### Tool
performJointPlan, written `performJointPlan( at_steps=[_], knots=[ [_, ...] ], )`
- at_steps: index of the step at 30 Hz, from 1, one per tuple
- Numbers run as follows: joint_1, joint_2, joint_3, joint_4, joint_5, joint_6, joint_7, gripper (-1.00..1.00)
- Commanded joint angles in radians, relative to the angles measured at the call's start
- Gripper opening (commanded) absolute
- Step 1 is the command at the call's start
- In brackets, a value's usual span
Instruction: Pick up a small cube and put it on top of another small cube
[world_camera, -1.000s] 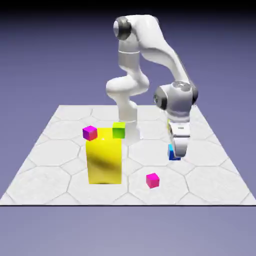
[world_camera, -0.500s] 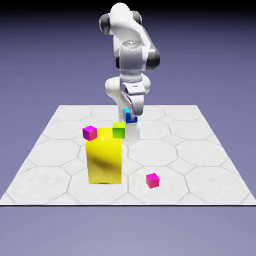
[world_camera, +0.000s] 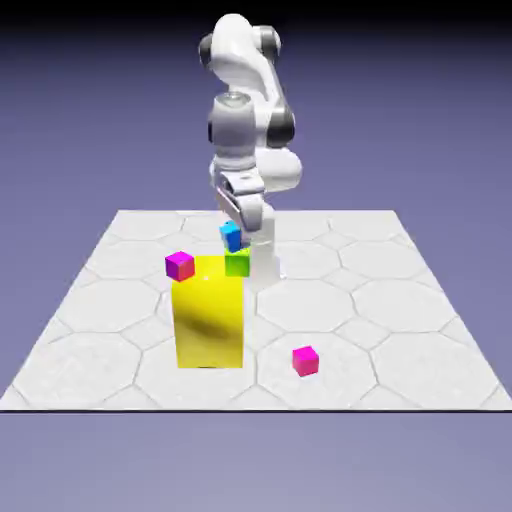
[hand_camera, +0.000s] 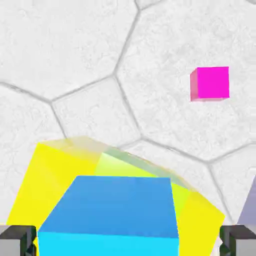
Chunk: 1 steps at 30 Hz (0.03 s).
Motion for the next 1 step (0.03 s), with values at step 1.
performJointPlan(
  at_steps=[1],
  knots=[
    [0.001,-0.009,0.004,0.02,0.003,-0.029,0.0,1.0]
  ],
)
